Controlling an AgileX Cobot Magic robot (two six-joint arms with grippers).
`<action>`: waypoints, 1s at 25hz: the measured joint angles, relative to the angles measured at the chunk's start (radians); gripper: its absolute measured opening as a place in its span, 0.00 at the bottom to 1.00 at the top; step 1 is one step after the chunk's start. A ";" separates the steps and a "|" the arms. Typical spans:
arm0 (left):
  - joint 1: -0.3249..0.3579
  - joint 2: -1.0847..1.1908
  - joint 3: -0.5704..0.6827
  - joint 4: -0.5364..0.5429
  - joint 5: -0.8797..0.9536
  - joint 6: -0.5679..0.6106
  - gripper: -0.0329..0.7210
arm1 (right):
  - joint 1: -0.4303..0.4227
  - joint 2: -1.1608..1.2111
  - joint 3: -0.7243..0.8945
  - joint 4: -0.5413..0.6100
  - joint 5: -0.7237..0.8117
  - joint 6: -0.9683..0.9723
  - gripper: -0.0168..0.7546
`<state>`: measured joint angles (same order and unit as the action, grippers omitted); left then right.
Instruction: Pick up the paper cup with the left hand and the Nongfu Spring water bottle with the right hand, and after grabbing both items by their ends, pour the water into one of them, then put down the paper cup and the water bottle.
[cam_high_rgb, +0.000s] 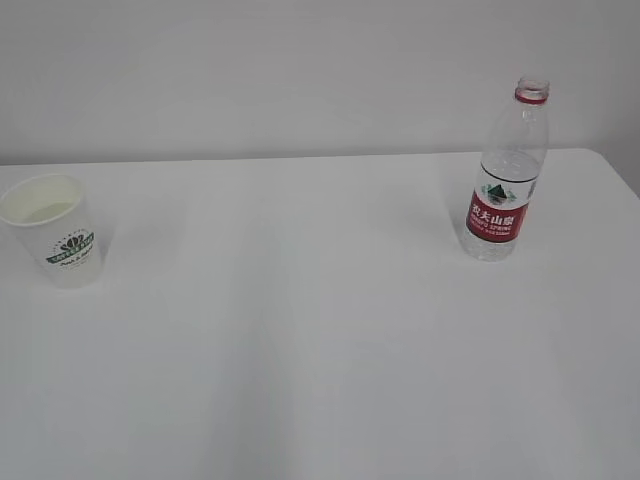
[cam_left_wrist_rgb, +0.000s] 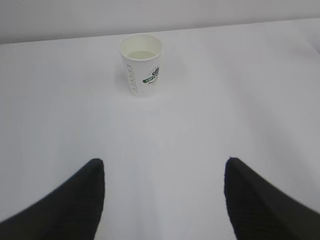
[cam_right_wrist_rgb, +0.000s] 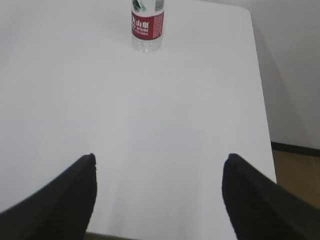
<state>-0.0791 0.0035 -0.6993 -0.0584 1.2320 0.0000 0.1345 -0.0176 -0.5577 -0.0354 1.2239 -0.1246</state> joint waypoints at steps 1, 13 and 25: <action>0.000 0.000 0.010 -0.002 0.000 0.000 0.73 | 0.000 0.000 0.000 -0.002 0.014 0.000 0.79; 0.000 0.000 0.120 0.014 0.029 0.009 0.68 | 0.000 0.000 0.018 -0.014 0.043 0.008 0.79; 0.000 0.000 0.170 0.018 -0.119 0.011 0.67 | 0.000 0.000 0.064 -0.021 -0.070 0.012 0.79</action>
<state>-0.0791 0.0035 -0.5293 -0.0402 1.1131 0.0111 0.1345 -0.0176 -0.4941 -0.0561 1.1537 -0.1125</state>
